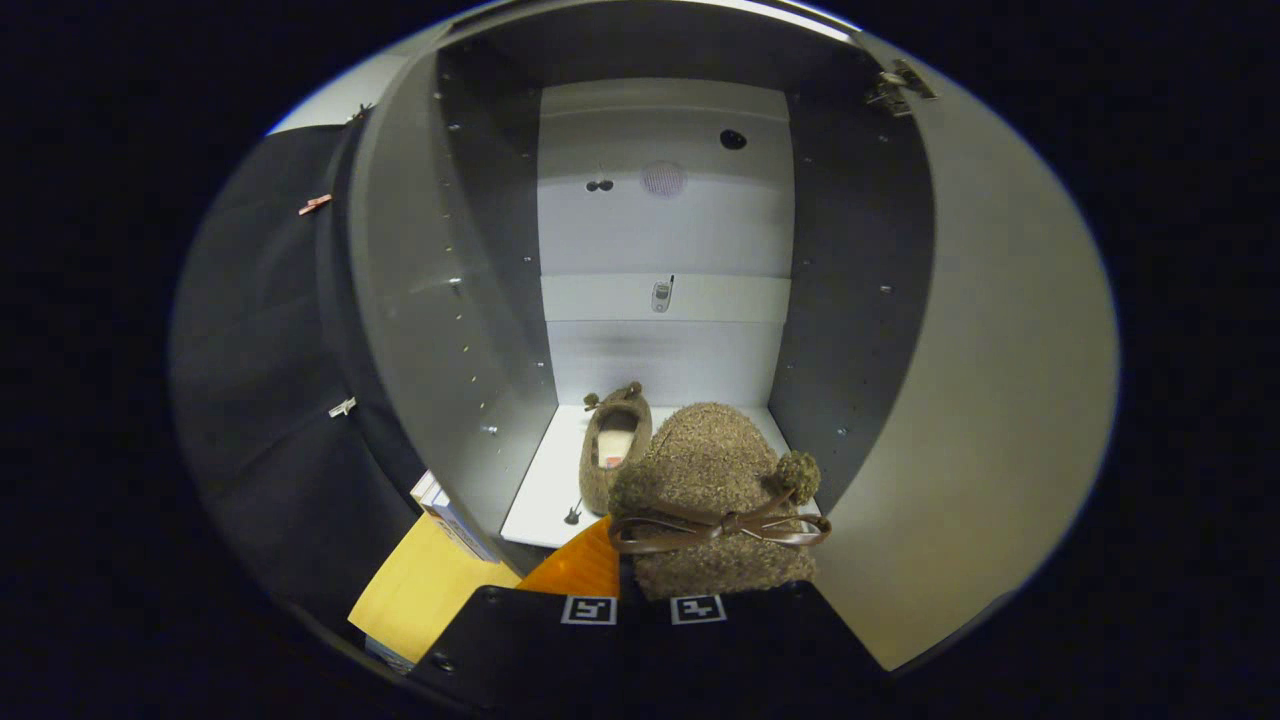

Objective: Open the shoe cabinet door, grab the shoes and put them into the shoe cabinet, then close the shoe cabinet door.

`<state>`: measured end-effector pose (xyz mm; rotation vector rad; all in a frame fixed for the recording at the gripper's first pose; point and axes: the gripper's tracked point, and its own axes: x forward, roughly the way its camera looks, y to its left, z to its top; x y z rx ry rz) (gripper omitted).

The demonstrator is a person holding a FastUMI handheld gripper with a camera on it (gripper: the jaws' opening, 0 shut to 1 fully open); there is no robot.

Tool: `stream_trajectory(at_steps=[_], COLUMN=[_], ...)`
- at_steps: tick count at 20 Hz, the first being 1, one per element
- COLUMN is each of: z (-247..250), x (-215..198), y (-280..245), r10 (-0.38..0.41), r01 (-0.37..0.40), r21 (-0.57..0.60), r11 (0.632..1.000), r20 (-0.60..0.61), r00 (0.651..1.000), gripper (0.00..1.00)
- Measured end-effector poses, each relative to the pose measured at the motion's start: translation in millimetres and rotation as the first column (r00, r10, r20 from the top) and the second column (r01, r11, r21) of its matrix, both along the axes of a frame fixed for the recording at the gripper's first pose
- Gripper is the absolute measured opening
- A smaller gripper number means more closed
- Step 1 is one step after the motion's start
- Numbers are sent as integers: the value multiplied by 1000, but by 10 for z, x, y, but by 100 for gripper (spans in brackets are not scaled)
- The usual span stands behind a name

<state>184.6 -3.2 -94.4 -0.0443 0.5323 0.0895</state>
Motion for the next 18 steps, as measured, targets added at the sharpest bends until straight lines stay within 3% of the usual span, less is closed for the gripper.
stream_trajectory(at_steps=[10, 18], z=[-691, -1235], x=[1563, 2085], y=[-180, -266], r10=[-74, -112], r01=[74, 110], r21=[-10, -24], r11=[997, 994], r20=[-114, -149], r00=[991, 982], gripper=[5, 5])
